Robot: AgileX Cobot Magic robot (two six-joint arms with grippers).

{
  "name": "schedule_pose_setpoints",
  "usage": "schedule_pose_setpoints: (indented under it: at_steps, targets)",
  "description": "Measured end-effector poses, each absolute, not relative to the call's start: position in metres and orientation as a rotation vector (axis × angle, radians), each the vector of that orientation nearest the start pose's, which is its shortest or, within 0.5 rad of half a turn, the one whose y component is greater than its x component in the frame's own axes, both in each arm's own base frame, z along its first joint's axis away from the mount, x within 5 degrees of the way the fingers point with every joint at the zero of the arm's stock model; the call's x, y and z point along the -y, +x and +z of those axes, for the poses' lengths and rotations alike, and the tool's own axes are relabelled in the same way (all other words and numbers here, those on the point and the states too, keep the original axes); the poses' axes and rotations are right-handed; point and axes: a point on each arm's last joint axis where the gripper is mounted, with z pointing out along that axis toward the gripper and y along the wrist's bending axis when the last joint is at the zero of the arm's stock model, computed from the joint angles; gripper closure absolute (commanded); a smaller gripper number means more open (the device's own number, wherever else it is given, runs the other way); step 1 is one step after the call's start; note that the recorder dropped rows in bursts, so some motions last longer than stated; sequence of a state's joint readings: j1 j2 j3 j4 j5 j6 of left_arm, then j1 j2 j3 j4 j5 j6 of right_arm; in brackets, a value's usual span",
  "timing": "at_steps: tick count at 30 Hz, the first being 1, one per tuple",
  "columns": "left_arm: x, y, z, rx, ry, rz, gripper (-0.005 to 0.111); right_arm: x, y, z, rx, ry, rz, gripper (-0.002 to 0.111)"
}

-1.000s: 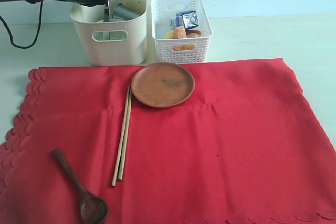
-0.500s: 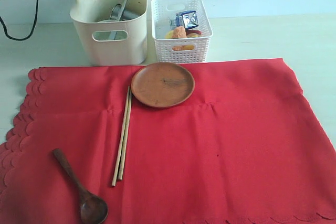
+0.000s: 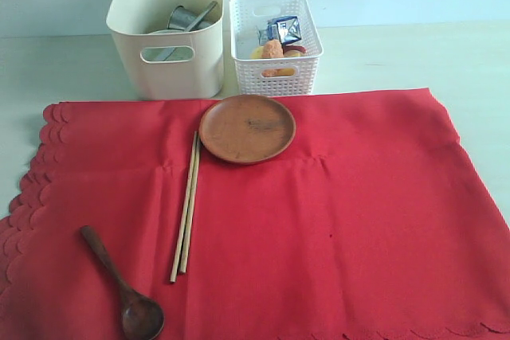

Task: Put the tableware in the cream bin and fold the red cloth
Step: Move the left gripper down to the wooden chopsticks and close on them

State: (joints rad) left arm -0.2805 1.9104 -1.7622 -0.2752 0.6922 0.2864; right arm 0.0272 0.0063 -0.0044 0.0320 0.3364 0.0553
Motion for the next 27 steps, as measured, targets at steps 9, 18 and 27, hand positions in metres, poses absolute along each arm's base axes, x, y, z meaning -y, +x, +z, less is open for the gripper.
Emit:
schedule_pose_setpoints:
  at_steps: [9, 18, 27]
  targets:
    - [0.132, 0.389, 0.332, -2.470, 0.622, -0.315, 0.055, -0.002, 0.054, 0.184, -1.822, 0.046, 0.089, 0.108]
    - [0.122, 0.333, 0.306, -2.623, 0.603, -0.432, 0.055, -0.002, 0.054, 0.184, -1.822, 0.046, 0.089, 0.108]
    - [0.149, 0.301, 0.267, -2.705, 0.721, -0.475, 0.055, -0.002, 0.054, 0.184, -1.822, 0.046, 0.089, 0.108]
